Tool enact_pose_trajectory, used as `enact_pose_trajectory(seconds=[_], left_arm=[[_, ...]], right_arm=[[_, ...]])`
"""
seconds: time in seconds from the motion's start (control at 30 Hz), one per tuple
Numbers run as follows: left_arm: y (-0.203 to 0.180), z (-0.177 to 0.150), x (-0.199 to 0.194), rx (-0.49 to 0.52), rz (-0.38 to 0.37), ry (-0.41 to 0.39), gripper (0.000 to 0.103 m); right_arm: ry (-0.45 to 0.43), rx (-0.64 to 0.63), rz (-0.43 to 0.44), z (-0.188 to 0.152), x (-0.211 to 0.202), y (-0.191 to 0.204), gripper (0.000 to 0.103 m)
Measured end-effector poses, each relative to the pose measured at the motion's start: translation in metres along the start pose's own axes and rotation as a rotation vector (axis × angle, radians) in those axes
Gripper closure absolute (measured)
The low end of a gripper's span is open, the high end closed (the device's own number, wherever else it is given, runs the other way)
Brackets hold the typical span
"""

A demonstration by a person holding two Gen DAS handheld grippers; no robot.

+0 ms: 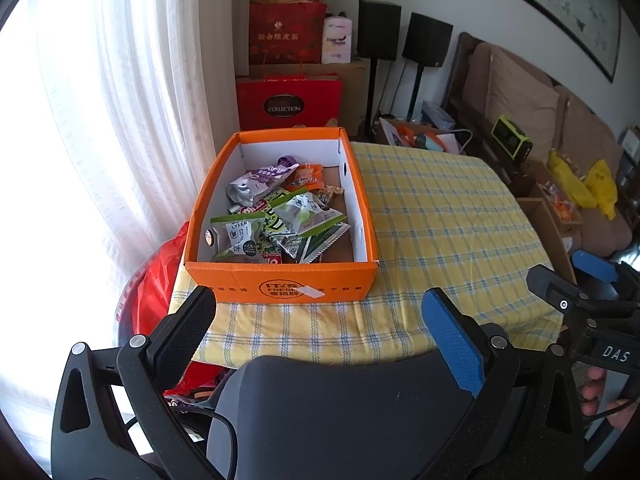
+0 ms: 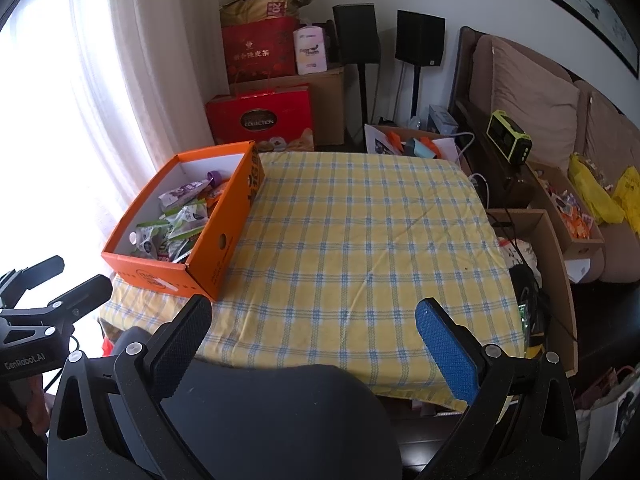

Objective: Organize objects

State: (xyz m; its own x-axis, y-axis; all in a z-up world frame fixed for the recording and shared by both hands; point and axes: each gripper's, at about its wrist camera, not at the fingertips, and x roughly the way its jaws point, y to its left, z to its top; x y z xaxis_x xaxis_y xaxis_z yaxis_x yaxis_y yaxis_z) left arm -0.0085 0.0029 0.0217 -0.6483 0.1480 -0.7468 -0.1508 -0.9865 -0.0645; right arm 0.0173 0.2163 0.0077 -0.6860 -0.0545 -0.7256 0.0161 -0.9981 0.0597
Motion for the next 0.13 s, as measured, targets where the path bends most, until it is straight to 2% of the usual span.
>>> enact_pose_trajectory(seconds=[0.13], left_arm=[[-0.0009, -0.0002, 0.0000, 0.002, 0.000, 0.001, 0.000]], right_arm=[[-0.001, 0.001, 0.001, 0.0000, -0.0001, -0.0004, 0.000]])
